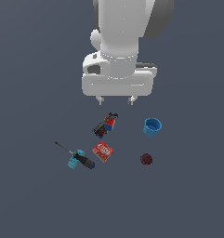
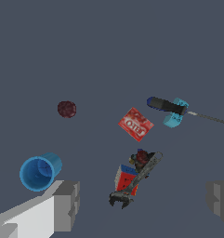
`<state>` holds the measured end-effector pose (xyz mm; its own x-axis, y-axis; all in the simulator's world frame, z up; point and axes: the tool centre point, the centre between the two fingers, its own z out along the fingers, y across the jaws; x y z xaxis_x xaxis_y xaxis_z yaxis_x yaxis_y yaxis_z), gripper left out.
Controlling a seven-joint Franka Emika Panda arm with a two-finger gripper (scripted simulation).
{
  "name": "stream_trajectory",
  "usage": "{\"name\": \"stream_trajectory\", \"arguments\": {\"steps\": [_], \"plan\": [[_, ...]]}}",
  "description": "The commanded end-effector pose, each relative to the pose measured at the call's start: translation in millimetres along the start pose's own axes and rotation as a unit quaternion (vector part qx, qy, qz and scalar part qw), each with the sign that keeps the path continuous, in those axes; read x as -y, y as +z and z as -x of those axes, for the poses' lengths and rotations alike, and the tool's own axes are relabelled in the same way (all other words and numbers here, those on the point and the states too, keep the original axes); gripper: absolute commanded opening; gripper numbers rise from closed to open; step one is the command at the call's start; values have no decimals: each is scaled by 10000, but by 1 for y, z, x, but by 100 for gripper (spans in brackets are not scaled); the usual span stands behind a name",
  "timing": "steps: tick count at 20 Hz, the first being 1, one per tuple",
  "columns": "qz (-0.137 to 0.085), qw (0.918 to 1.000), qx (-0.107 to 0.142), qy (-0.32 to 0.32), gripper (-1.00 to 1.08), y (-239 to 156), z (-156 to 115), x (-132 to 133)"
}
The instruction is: Pick up a designated object from a clutter of objects.
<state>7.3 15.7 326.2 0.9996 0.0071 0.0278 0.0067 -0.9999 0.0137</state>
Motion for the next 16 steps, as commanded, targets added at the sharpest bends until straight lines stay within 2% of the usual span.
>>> {"name": "stream_trajectory", "arguments": {"steps": [1,9,16], "plan": [[0,10000,0,0,100,0,0,0],[30,9992,-208,347,100,-14,-9,-29],[24,9990,-203,394,100,-9,-9,-30]]}}
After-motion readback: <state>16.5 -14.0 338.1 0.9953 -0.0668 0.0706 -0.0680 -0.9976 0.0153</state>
